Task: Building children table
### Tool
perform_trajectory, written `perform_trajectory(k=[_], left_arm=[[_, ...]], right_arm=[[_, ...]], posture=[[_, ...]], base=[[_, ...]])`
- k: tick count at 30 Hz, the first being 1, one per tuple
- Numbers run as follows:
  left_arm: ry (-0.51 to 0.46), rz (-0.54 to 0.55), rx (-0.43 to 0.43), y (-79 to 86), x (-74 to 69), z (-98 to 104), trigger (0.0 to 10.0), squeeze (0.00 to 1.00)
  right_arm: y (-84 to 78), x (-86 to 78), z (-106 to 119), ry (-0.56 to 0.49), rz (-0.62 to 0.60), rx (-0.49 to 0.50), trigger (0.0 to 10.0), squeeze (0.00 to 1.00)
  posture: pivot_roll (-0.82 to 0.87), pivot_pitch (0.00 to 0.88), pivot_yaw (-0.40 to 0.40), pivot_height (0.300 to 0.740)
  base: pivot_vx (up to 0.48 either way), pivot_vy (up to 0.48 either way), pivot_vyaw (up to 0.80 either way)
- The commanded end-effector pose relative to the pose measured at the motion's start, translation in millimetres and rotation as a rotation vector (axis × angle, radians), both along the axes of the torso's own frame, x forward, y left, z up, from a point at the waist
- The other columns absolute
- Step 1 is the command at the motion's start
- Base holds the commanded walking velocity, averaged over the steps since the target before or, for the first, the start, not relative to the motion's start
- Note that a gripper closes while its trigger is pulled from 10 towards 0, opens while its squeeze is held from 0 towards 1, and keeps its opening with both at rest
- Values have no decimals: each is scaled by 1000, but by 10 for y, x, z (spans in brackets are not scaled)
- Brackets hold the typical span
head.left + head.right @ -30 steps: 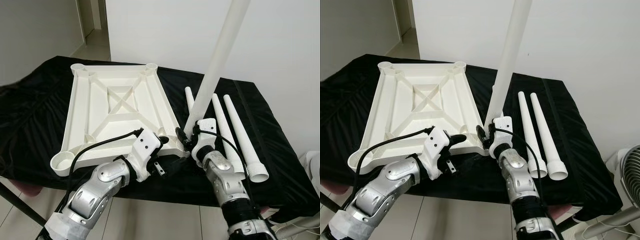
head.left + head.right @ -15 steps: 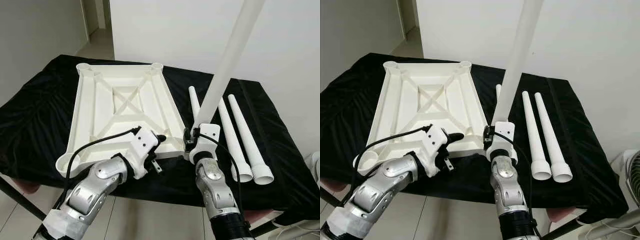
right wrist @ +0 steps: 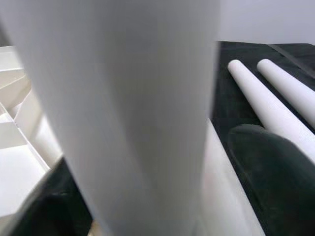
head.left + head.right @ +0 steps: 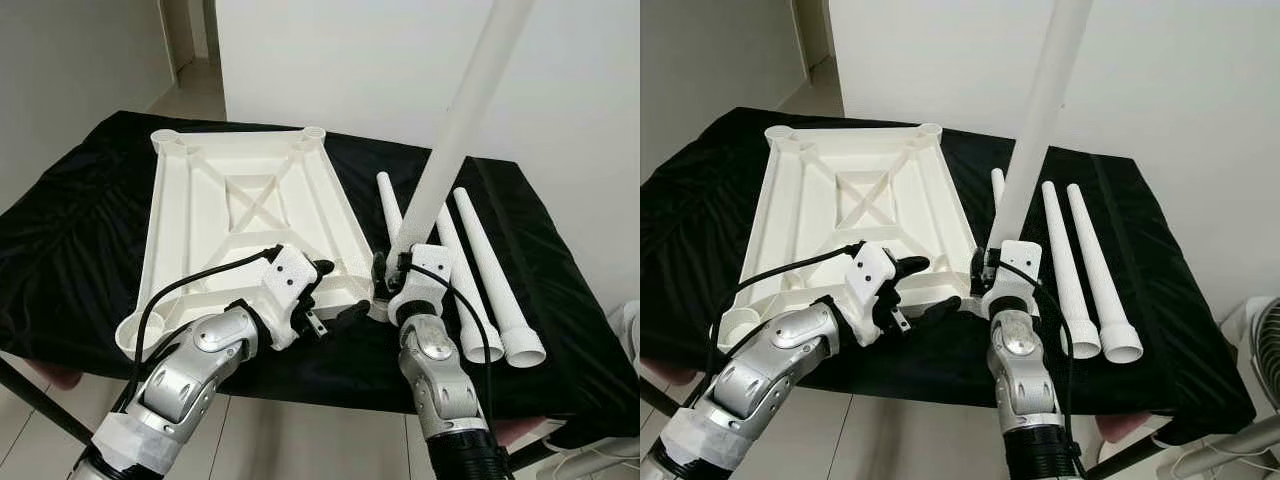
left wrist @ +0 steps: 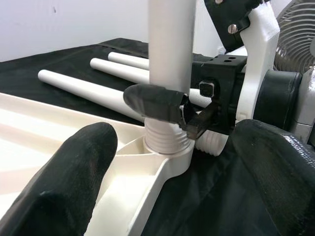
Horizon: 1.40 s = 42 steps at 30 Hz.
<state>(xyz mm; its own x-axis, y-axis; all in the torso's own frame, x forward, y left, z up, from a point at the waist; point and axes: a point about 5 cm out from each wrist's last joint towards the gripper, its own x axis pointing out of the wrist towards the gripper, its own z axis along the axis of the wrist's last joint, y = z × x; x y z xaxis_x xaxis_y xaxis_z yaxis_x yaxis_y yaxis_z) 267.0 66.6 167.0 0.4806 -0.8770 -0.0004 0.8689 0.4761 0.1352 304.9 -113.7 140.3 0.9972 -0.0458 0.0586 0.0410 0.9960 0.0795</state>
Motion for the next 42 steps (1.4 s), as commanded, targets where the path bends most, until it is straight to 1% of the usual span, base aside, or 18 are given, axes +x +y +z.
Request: perform_trajectory(k=[1,2,3,4,6,7,8,14,25,26,27,28,32,37,38,40,41,42], left_arm=[[-6,-53,15,-7,-22,-10,10000,0],[-6,-53,14,-12,-24,-11,10000,0],[-6,-54,12,-17,-29,-12,10000,0],[-6,-54,12,-17,-29,-12,10000,0],[-5,-57,8,-35,-47,-16,10000,0],[-5,-57,8,-35,-47,-16,10000,0],[-3,-58,7,-41,-53,-18,10000,0],[-2,-69,10,-57,-61,-29,10000,0],[-12,-63,6,-54,-16,21,10000,0],[-13,-61,2,-59,-10,34,10000,0],[-13,-61,2,-59,-10,34,10000,0],[-14,-61,1,-64,-11,37,10000,0],[-16,-61,-3,-70,-17,43,10000,0],[-16,-59,-8,-75,-20,46,10000,0],[-16,-57,-11,-82,-19,48,10000,0],[-15,-54,-16,-90,-17,50,10000,0],[-13,-54,-23,-113,-21,52,10000,0],[-13,-54,-23,-113,-21,52,10000,0]], right_arm=[[-15,-24,-27,6,-6,5,10000,1000],[-20,-10,-18,8,21,-1,10000,698],[-32,8,-1,4,51,-9,10000,0],[-32,8,-1,4,51,-9,10000,0],[-39,49,32,9,195,-29,10000,0],[-39,49,32,9,195,-29,10000,0],[-37,57,32,14,249,-33,10000,0],[-94,96,-56,19,478,-175,10000,0],[-153,173,-170,49,580,-211,10000,0],[-191,209,-184,55,571,-209,9020,0],[-191,209,-184,55,571,-209,9020,0],[-216,230,-187,62,566,-208,0,0],[-254,259,-198,73,560,-204,0,0],[-242,236,-229,76,601,-175,0,0],[-245,233,-237,75,593,-163,863,0],[-246,228,-243,72,589,-152,863,0],[-265,228,-260,71,557,-147,5804,0],[-265,228,-260,71,557,-147,5804,0]], posture=[[-86,0,-45,740],[-84,0,-47,740],[-81,0,-52,740],[-81,0,-52,740],[-76,0,-57,740],[-76,0,-57,740],[-74,0,-56,740],[-82,0,-44,740],[-74,0,-26,740],[-70,0,-27,740],[-70,0,-27,740],[-69,0,-29,740],[-67,0,-37,740],[-65,0,-40,740],[-67,0,-39,740],[-67,0,-39,740],[-73,0,-39,740],[-73,0,-39,740]], base=[[0,0,0],[0,0,0],[0,0,0],[0,0,0],[0,0,0],[0,0,0],[0,0,0],[0,0,0],[0,0,0],[0,0,0],[0,0,0],[0,0,0],[0,0,0],[0,0,0],[0,0,0],[0,0,0],[0,0,0],[0,0,0]])
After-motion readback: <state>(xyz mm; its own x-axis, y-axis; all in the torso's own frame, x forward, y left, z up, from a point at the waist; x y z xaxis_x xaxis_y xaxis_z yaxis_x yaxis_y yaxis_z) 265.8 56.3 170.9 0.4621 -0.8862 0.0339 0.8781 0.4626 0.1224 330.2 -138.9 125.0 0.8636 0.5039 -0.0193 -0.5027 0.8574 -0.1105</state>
